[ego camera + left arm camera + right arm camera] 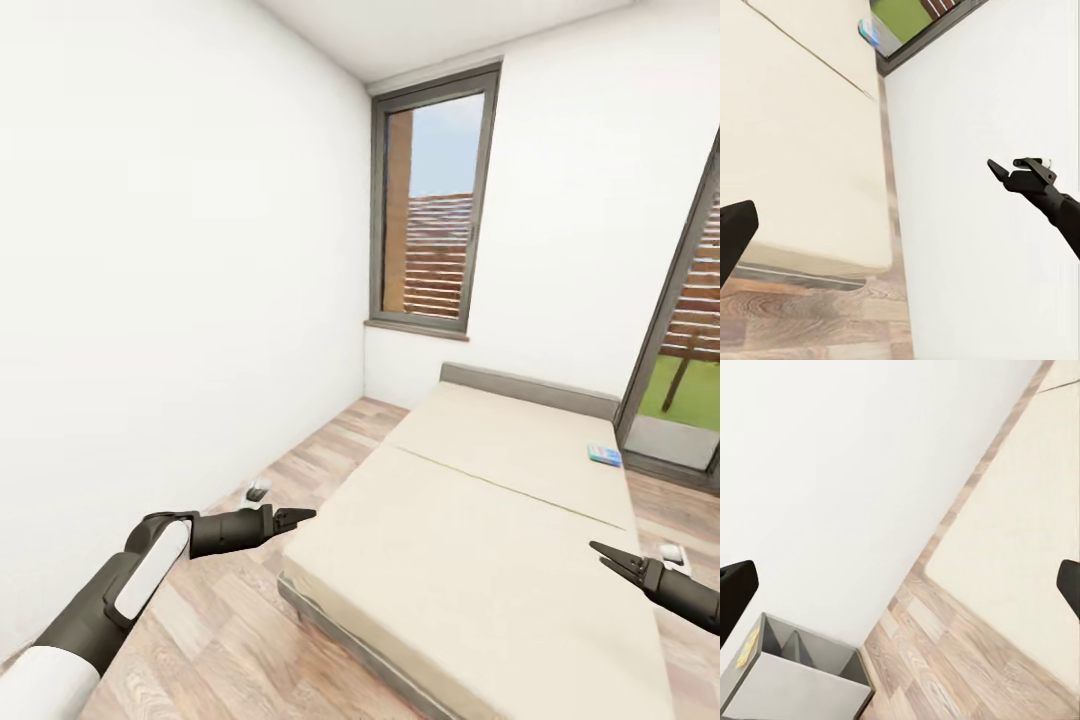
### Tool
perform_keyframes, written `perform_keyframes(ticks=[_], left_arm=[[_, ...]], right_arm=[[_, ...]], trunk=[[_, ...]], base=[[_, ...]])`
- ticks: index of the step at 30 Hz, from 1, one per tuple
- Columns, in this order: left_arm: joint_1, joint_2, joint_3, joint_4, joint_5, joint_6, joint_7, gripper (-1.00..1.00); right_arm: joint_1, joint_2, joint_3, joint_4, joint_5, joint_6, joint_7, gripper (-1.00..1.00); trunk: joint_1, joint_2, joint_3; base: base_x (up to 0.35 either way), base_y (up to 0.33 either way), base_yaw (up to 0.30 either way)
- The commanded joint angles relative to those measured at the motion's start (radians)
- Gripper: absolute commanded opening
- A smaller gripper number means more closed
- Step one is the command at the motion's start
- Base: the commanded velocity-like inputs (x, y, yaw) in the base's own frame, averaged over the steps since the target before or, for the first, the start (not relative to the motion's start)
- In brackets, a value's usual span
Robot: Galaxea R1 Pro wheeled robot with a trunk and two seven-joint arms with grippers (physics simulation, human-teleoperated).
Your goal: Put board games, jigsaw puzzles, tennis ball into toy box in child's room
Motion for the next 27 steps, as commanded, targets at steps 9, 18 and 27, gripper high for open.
perform_keyframes(ticks=[9,18,27], left_arm=[[0.000,0.005,-0.001,0.000,0.002,0.003,0.000,1.00],[0.000,0.009,-0.001,0.000,0.002,0.003,0.000,1.00],[0.000,0.015,0.000,0.000,0.002,0.003,0.000,1.00]], right_arm=[[0.000,0.001,-0.009,0.000,0.004,0.011,0.003,1.00],[0.000,0.001,-0.010,0.000,0.004,0.011,0.003,1.00],[0.000,0.002,-0.011,0.000,0.004,0.011,-0.027,1.00]], trunk=[[0.001,-0.001,0.001],[0.001,-0.001,0.005],[0.001,-0.001,0.009]], base=[[-0.001,-0.277,-0.278],[0.000,-0.295,-0.280],[0.001,-0.283,-0.280]])
